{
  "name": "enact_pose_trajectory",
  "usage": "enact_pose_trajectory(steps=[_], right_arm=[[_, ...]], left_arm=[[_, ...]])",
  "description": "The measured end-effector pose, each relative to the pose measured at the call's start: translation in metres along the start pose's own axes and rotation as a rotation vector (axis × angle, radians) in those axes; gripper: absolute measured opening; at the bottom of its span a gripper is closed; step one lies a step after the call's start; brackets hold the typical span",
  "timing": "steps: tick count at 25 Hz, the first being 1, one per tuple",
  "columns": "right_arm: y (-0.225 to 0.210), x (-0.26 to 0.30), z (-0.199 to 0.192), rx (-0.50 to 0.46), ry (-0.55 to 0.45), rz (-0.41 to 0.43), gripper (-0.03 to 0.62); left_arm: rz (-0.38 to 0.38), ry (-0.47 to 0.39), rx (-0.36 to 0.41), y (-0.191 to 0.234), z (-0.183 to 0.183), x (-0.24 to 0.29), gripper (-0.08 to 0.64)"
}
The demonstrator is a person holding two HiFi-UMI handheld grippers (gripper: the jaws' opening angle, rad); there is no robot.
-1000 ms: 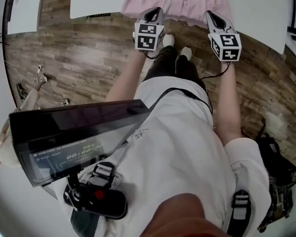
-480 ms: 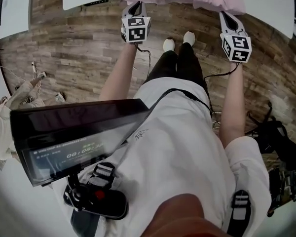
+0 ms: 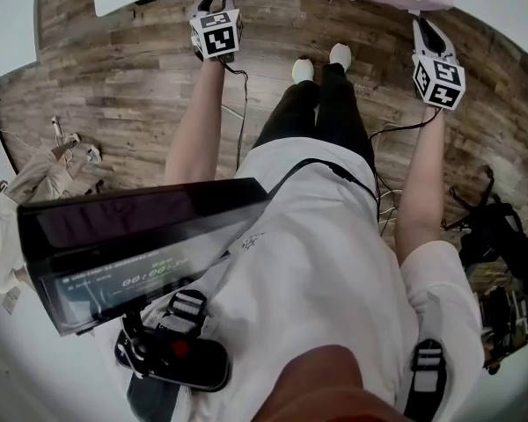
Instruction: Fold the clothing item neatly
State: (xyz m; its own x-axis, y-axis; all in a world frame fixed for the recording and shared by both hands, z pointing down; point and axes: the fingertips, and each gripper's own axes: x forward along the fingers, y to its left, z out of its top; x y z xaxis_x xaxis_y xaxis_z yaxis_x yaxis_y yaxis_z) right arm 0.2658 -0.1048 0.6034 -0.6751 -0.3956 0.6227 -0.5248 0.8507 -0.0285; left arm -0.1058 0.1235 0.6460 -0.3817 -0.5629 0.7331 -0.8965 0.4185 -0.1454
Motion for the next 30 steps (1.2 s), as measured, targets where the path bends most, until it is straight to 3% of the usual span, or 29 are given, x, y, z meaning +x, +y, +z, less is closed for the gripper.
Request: enact_pose_trajectory(steps=[8,11,14,18,19,20,22,26,30], right_arm=[[-0.039,0.021,-0.051,0.014,0.049,-0.051,0.127],[-0.055,0.023,-0.048,0.010,0.037,-0.081,0.187],[-0.070,0.032,-0.035,-0.005,0.011,-0.088,0.203],[-0.081,0.053,-0.020,-0.008,-0.017,-0.038,0.221],[-0.079,0.056,-0.016,-0.008,-0.018,-0.016,0.219],[-0.077,0.058,-0.014,-0.010,-0.020,0.002,0.216],[-0.071,0.054,-0.011,-0.003,-0.029,0.025,0.011],[-0.059,0.036,-0.019,0.056,-0.042,0.048,0.011],[-0.052,0.008,-0.004,0.086,-0.063,0.056,0.011]], left_arm=[[0.011,-0.051,0.059,0.018,-0.005,0.027,0.114],[0.008,-0.074,0.064,0.026,0.003,0.026,0.114],[-0.010,-0.103,0.083,0.028,0.011,0.024,0.114],[-0.028,-0.118,0.100,0.027,0.013,0.023,0.114],[-0.038,-0.123,0.102,0.027,0.014,0.022,0.107],[-0.051,-0.128,0.104,0.025,0.016,0.020,0.047],[-0.089,-0.134,0.100,0.016,0.019,0.014,0.015],[-0.158,-0.131,0.095,-0.007,0.019,0.000,0.012],[-0.218,-0.145,0.085,-0.018,0.031,-0.027,0.012]])
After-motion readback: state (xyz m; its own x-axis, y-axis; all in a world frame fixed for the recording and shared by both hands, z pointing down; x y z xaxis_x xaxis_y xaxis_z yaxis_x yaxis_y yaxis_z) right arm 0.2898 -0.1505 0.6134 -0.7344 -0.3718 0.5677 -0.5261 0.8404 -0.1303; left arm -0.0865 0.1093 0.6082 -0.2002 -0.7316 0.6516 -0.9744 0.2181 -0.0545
